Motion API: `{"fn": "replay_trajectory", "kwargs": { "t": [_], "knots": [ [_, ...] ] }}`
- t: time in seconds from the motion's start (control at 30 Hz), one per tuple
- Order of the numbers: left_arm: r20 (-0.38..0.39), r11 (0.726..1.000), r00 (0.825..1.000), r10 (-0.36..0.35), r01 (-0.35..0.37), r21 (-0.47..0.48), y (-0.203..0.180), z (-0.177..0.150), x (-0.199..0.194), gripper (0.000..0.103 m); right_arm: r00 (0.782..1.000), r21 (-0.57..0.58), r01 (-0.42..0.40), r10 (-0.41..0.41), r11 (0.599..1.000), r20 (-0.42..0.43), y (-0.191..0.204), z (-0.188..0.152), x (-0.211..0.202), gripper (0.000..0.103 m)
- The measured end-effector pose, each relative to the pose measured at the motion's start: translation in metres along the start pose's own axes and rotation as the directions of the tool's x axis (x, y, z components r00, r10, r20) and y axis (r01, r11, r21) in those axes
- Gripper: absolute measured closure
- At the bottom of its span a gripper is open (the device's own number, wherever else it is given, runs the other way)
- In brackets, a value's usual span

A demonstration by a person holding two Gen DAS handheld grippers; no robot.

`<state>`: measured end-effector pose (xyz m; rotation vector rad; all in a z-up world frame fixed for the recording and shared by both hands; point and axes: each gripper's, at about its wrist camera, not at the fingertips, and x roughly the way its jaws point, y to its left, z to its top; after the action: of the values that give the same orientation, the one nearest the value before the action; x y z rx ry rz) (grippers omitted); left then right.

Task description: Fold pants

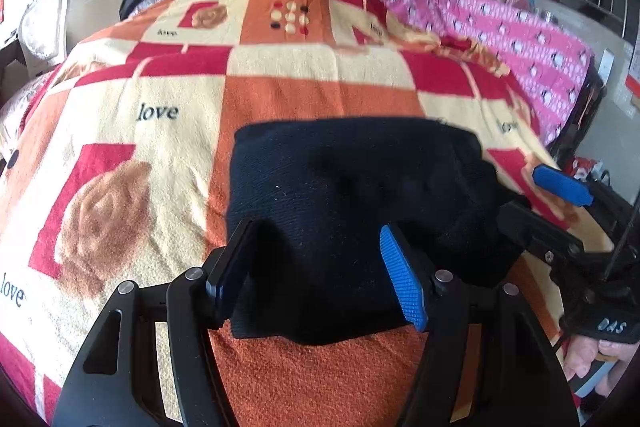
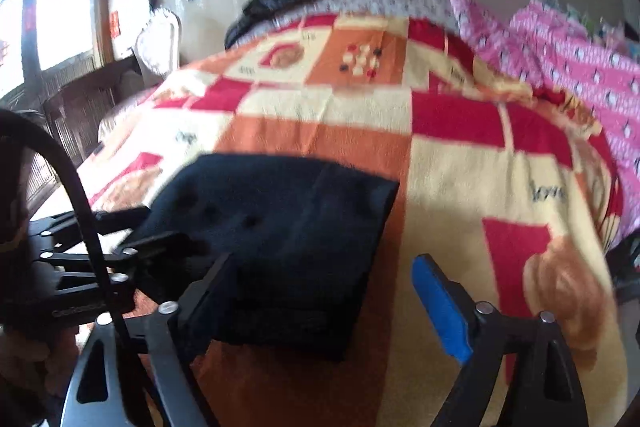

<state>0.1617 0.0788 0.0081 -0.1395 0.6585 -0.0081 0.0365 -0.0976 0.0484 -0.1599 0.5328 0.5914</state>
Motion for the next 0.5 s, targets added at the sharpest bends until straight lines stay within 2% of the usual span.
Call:
{"fn": "replay_trajectory", "kwargs": {
  "t": [0.07,0.1,0.13,0.2,0.27,0.33,0.4,0.47,0.5],
  "knots": [
    [0.040,0.998,0.998,-0.052,0.053,-0.015,0.005,-0.003,-0.012,0.038,0.998,-0.040,-0.062,0.063,0.997,0.025,0.007,-0.002,-0.008,0.018],
    [0.025,0.996,0.996,-0.082,0.083,-0.026,0.008,-0.006,-0.015,0.038,0.996,-0.053,-0.090,0.091,0.995,0.016,0.009,-0.002,-0.006,0.018],
    [-0.001,0.997,0.997,-0.079,0.079,-0.023,0.009,-0.009,-0.014,0.038,0.992,-0.056,-0.124,0.124,0.991,-0.013,0.010,-0.003,-0.002,0.018],
    [-0.050,0.998,0.997,-0.063,0.062,-0.015,0.009,-0.010,-0.011,0.038,0.967,-0.048,-0.217,0.208,0.975,-0.147,0.008,-0.005,0.020,0.018],
    [-0.065,0.997,0.995,-0.078,0.077,-0.015,0.012,-0.009,-0.011,0.038,0.959,-0.023,-0.218,0.210,0.976,-0.188,0.003,-0.003,0.028,0.018],
    [-0.072,0.996,0.994,-0.084,0.082,-0.018,0.015,-0.004,-0.011,0.038,0.958,0.014,-0.233,0.232,0.972,-0.169,-0.006,-0.002,0.026,0.018],
    [-0.057,0.994,0.993,-0.104,0.101,-0.039,0.025,0.005,-0.013,0.038,0.958,0.124,-0.253,0.267,0.959,-0.106,-0.029,-0.003,0.019,0.018],
    [-0.046,0.985,0.991,-0.128,0.122,-0.118,0.045,0.017,-0.011,0.038,0.952,0.268,-0.277,0.301,0.923,-0.055,-0.057,-0.003,0.015,0.018],
    [-0.038,0.971,0.986,-0.161,0.151,-0.188,0.060,0.024,-0.008,0.038,0.951,0.333,-0.279,0.307,0.901,-0.036,-0.069,-0.003,0.015,0.018]
  ]
}}
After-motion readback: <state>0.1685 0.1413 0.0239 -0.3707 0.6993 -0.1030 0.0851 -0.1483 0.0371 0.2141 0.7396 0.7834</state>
